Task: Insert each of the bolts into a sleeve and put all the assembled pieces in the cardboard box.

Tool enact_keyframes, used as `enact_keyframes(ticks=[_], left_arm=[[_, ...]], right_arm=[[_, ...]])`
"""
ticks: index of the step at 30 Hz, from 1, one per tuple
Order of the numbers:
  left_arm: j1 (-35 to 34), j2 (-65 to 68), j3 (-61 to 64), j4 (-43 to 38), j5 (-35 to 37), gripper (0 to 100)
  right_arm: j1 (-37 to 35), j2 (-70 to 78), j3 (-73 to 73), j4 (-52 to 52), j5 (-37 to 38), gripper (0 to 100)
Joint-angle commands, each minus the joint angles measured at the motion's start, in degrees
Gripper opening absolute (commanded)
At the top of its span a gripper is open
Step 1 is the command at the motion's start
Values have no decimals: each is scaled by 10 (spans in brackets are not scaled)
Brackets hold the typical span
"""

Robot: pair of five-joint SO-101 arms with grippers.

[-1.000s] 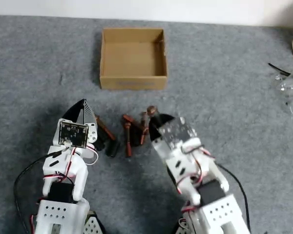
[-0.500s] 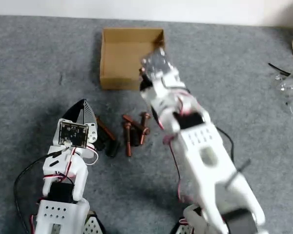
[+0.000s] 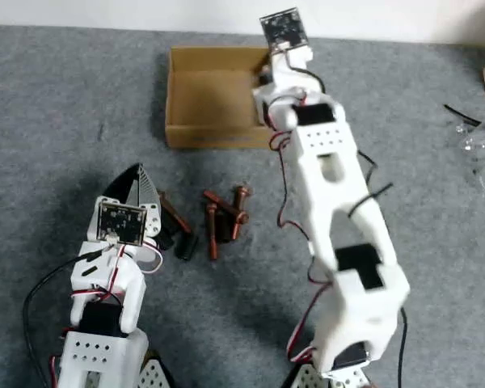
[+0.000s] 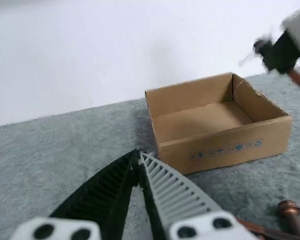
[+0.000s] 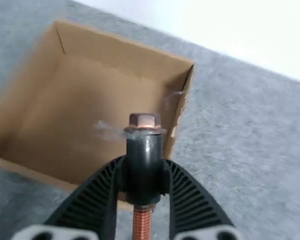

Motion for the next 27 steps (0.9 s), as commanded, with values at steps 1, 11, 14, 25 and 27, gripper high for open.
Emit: enact_keyframes(ticks=[1, 11, 14, 25, 27], left_arm=[[-2, 10, 12, -19, -4, 10], [7, 10, 12, -19, -4, 10], [7, 10, 12, -20, -4, 10], [7, 10, 12, -20, -4, 10], [7, 10, 12, -20, -4, 10]], right_arm=[[4, 49, -94, 0, -7, 4], [2, 187, -222, 0, -7, 5], [4, 210, -256, 0, -7, 6], [3, 265, -295, 0, -8, 8], [4, 269, -295, 0, -8, 34]])
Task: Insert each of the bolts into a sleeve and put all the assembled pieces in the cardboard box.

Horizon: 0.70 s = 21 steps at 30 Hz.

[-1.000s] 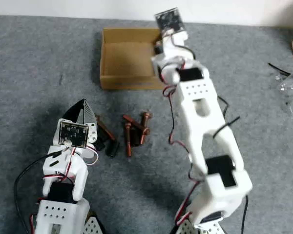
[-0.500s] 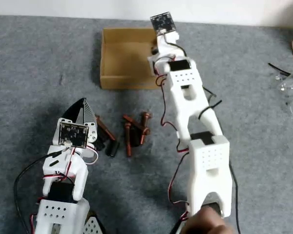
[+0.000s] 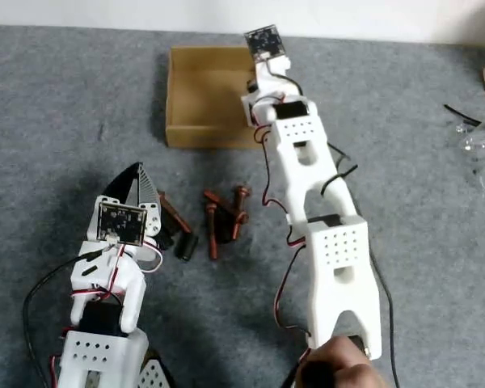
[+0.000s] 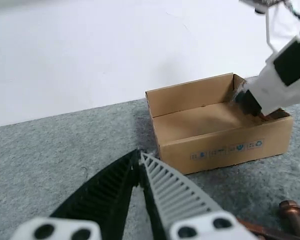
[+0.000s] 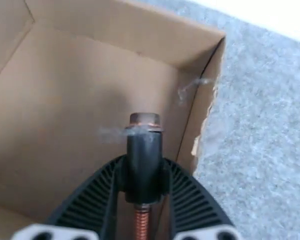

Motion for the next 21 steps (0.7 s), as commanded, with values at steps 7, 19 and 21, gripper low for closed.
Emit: enact_keyframes(ticks=[7, 19, 21], left_arm=[[7, 4, 12, -13, -4, 10], [7, 4, 12, -13, -4, 10], [7, 4, 12, -13, -4, 10]], right_arm=[[7, -22, -41, 50, -9, 293], [27, -65, -87, 132, -31, 293], [30, -87, -117, 175, -64, 293]])
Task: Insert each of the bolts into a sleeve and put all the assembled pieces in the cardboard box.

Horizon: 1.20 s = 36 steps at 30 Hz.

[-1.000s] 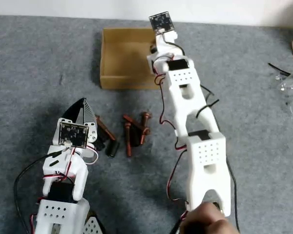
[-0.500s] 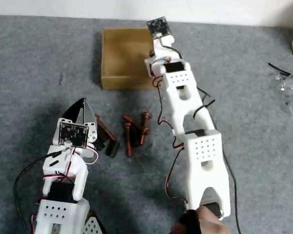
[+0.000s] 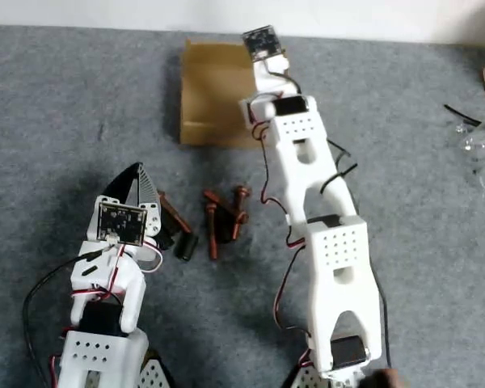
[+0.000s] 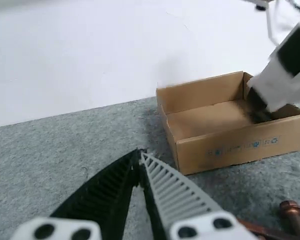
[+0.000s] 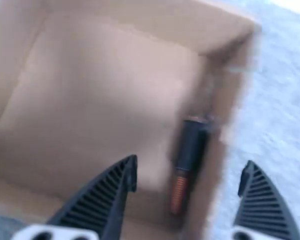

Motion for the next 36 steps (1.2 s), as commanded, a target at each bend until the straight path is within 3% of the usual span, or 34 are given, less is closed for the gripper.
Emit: enact_keyframes(ticks=[1, 12, 15, 21, 29, 36], left_arm=[[7, 4, 12, -13, -4, 10], [7, 4, 12, -13, -4, 10], [7, 4, 12, -13, -4, 10], [7, 4, 12, -12, -4, 10], [7, 4, 12, -12, -4, 10], [6, 4, 12, -13, -4, 10]], right_arm=[[20, -83, -74, 71, -46, 293], [-19, -156, -289, 391, -54, 293], [-19, -156, -351, 476, -101, 293], [-7, -170, -368, 482, -96, 293], [-50, -212, -363, 483, -95, 293], [-133, -326, -182, 483, -98, 293]])
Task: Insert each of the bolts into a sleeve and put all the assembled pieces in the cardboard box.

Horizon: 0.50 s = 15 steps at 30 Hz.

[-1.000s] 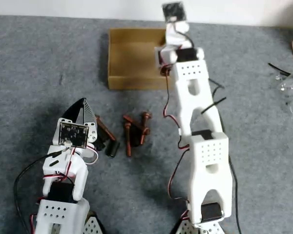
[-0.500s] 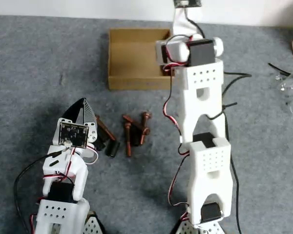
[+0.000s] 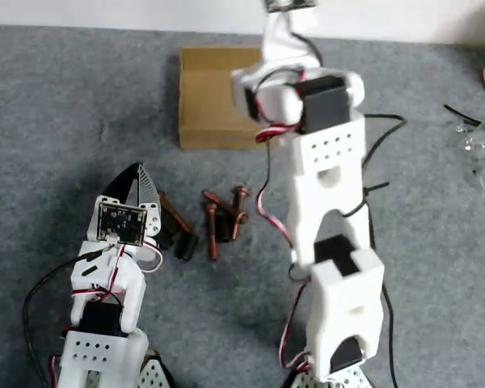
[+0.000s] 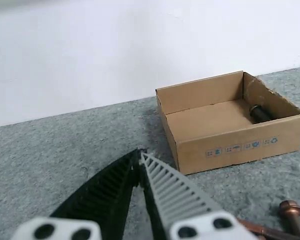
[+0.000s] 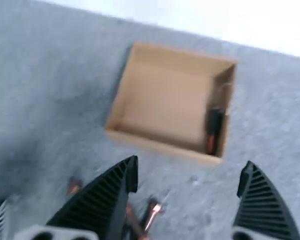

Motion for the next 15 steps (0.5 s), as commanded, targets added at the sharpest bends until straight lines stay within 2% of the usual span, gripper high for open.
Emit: enact_keyframes(ticks=[1, 7, 15], left_arm=[[6, 4, 12, -13, -4, 10], [3, 3, 12, -14, -4, 9], [-15, -1, 11, -14, 0, 8]], right_arm=[[-51, -100, 111, 13, 1, 293], [-115, -242, 313, -3, 4, 293], [-122, -347, 641, -122, 3, 293]])
